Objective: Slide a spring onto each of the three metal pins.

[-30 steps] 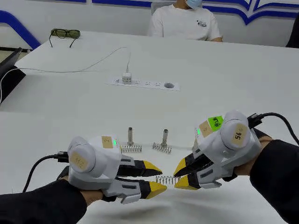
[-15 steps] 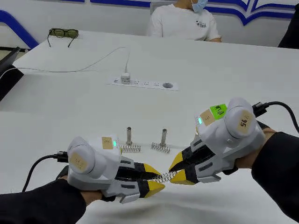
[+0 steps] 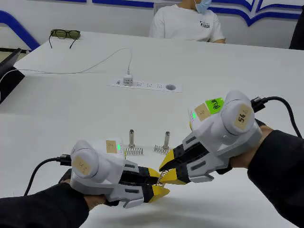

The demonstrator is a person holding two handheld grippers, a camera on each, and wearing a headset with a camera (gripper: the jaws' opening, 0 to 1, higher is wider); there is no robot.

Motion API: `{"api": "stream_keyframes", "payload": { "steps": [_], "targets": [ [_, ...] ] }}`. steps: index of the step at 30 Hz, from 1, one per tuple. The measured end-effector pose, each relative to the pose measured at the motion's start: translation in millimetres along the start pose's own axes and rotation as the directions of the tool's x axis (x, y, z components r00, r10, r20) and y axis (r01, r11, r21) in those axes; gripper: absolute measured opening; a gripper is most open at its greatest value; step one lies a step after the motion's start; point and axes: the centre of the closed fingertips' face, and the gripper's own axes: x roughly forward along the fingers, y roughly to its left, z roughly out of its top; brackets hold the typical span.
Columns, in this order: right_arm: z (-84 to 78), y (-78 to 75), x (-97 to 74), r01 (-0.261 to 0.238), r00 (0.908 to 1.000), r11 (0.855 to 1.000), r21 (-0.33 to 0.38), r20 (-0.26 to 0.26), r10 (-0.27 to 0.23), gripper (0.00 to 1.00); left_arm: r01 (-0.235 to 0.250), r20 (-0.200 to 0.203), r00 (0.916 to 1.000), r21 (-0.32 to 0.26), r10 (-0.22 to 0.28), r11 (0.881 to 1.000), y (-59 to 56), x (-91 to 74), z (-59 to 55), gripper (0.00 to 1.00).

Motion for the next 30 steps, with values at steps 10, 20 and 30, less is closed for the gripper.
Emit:
{"api": "stream_keyframes", "payload": {
  "steps": [10,20,30],
  "targets": [
    [-6.2,-1.0,0.8,0.002,0.9998,1.000,0.030,-0.020,-0.001,0.15,-0.005,0.007,1.0000,-0.006,0.005,1.000,1.3,-0.5,-0.4,0.11],
    [-9.2,-1.3,3.0,-0.001,0.9992,1.000,0.027,-0.041,0.002,0.12,-0.003,0.010,0.9999,0.001,0.003,1.000,1.1,-0.4,0.6,0.11],
    [-7.7,-9.2,-2.8,0.019,0.9988,0.999,0.037,-0.046,-0.017,0.12,-0.019,0.014,0.9997,-0.009,0.019,1.000,6.1,-2.8,1.2,0.18]
  ]
}}
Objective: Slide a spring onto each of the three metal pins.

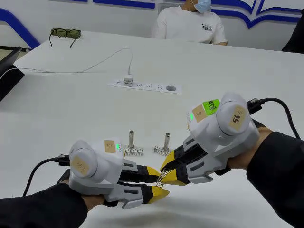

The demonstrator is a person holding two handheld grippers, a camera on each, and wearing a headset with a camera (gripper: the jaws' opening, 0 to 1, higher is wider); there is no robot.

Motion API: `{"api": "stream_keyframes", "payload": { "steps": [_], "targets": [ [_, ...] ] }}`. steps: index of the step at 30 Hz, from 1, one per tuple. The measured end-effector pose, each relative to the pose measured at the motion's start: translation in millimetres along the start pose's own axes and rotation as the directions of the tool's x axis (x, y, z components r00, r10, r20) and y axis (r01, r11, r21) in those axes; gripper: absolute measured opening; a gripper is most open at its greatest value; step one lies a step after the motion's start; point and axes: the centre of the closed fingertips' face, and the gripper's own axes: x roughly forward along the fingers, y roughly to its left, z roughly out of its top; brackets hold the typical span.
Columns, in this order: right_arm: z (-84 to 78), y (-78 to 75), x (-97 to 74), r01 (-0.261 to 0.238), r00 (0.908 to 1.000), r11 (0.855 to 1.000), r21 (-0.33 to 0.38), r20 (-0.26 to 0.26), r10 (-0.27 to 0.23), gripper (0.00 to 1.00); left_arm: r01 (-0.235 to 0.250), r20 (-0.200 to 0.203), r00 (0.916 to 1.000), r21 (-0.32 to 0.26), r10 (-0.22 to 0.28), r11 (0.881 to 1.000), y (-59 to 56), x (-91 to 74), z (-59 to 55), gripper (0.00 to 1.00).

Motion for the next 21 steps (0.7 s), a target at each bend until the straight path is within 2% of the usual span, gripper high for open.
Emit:
{"api": "stream_keyframes", "payload": {
  "steps": [7,13,21],
  "targets": [
    [-8.9,-9.7,-11.9,0.030,0.9994,0.999,0.014,-0.019,-0.030,0.12,-0.038,0.017,0.9991,-0.016,0.039,0.999,10.1,-8.4,2.9,0.25],
    [-20.6,-24.1,-27.0,0.065,0.9969,0.997,0.034,-0.046,-0.064,0.12,-0.078,0.036,0.9962,-0.039,0.079,0.996,19.7,-18.3,4.1,0.29],
    [-34.5,-43.9,-47.9,0.121,0.9902,0.990,0.066,-0.078,-0.116,0.12,-0.131,0.048,0.9898,-0.071,0.134,0.989,33.0,-32.0,0.0,0.33]
  ]
}}
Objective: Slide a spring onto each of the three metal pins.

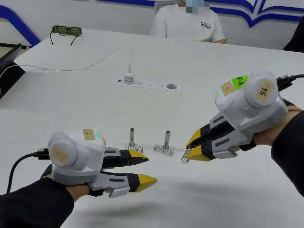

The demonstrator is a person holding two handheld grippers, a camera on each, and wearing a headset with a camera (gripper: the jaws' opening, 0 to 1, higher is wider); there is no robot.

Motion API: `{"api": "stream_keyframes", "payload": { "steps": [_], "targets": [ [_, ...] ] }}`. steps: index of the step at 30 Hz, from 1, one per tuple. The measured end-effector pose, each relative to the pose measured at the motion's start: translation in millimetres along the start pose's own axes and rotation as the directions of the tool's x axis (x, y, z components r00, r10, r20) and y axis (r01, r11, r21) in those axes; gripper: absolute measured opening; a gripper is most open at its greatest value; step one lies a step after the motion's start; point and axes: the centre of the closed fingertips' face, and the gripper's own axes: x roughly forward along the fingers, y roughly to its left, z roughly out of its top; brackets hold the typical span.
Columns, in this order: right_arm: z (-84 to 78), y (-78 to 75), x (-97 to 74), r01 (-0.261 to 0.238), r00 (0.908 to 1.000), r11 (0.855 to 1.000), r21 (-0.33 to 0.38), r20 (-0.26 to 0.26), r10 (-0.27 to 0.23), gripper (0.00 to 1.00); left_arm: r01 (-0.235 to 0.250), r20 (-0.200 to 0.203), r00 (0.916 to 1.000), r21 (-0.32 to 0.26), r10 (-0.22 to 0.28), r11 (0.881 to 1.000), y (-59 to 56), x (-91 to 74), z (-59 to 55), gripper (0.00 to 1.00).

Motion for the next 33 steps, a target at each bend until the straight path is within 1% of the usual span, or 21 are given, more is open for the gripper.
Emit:
{"api": "stream_keyframes", "payload": {
  "steps": [4,9,16,20,23,27,33],
  "targets": [
    [-6.6,-10.0,-6.9,0.025,0.9995,0.999,0.024,-0.017,-0.025,0.12,-0.025,0.004,0.9997,-0.016,0.025,1.000,6.2,-6.1,-1.9,0.35],
    [-14.5,-22.6,-12.3,0.056,0.9979,0.997,0.055,-0.035,-0.054,0.12,-0.046,0.006,0.9989,-0.030,0.046,0.999,9.8,-9.9,-3.6,0.37],
    [-26.0,-37.9,-16.9,0.090,0.9933,0.993,0.073,-0.080,-0.084,0.12,-0.061,0.003,0.9981,-0.040,0.061,0.997,10.8,-13.1,-7.9,0.39],
    [-32.5,-52.6,-20.4,0.118,0.9897,0.989,0.094,-0.092,-0.110,0.12,-0.071,0.002,0.9975,-0.047,0.071,0.996,12.1,-15.2,-9.3,0.40],
    [-36.8,-61.1,-21.0,0.133,0.9873,0.985,0.110,-0.101,-0.122,0.12,-0.074,-0.001,0.9972,-0.050,0.074,0.996,12.6,-15.9,-10.6,0.40],
    [-44.0,-72.8,-19.0,0.161,0.9814,0.978,0.136,-0.128,-0.143,0.12,-0.078,0.001,0.9970,-0.055,0.078,0.995,13.8,-16.5,-11.4,0.41],
    [-43.4,-84.3,-14.1,0.168,0.9806,0.973,0.158,-0.128,-0.148,0.12,-0.078,0.001,0.9969,-0.058,0.079,0.995,14.6,-16.3,-12.3,0.41]
  ]
}}
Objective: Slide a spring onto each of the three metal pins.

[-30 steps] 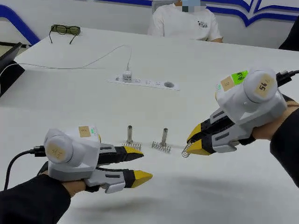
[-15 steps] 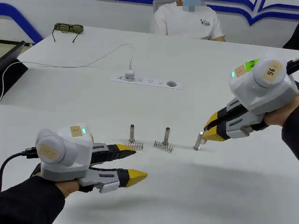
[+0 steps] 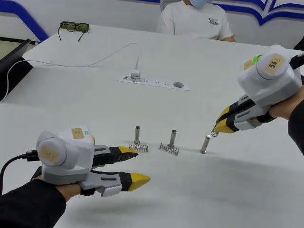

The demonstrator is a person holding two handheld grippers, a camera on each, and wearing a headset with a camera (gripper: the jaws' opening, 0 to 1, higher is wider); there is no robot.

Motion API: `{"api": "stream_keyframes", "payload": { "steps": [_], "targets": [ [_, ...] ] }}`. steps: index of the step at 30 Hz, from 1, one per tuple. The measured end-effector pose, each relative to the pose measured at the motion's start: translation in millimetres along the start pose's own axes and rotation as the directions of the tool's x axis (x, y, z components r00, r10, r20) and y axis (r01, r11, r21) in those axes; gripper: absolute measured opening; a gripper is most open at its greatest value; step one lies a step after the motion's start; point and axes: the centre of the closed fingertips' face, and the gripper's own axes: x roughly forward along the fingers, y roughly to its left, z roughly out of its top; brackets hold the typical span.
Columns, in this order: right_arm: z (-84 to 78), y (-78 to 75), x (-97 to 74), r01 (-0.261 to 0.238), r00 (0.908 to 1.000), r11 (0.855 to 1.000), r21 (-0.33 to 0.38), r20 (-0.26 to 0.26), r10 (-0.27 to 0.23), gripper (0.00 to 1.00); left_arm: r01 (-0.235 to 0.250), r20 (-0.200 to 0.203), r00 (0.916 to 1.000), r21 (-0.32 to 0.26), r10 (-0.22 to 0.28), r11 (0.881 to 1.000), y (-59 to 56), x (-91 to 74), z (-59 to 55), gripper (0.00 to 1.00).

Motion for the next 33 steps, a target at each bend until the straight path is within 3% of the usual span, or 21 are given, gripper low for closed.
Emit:
{"api": "stream_keyframes", "payload": {
  "steps": [11,33],
  "targets": [
    [-4.1,-5.0,14.2,-0.030,0.9991,0.999,0.023,-0.031,0.030,0.12,-0.005,-0.002,1.0000,-0.007,0.005,1.000,2.1,-2.5,-3.8,0.41],
    [-17.5,1.5,37.8,-0.056,0.9963,0.997,0.055,-0.063,0.059,0.12,-0.008,-0.009,0.9999,-0.013,0.008,1.000,3.8,-4.2,-6.7,0.40]
  ]
}}
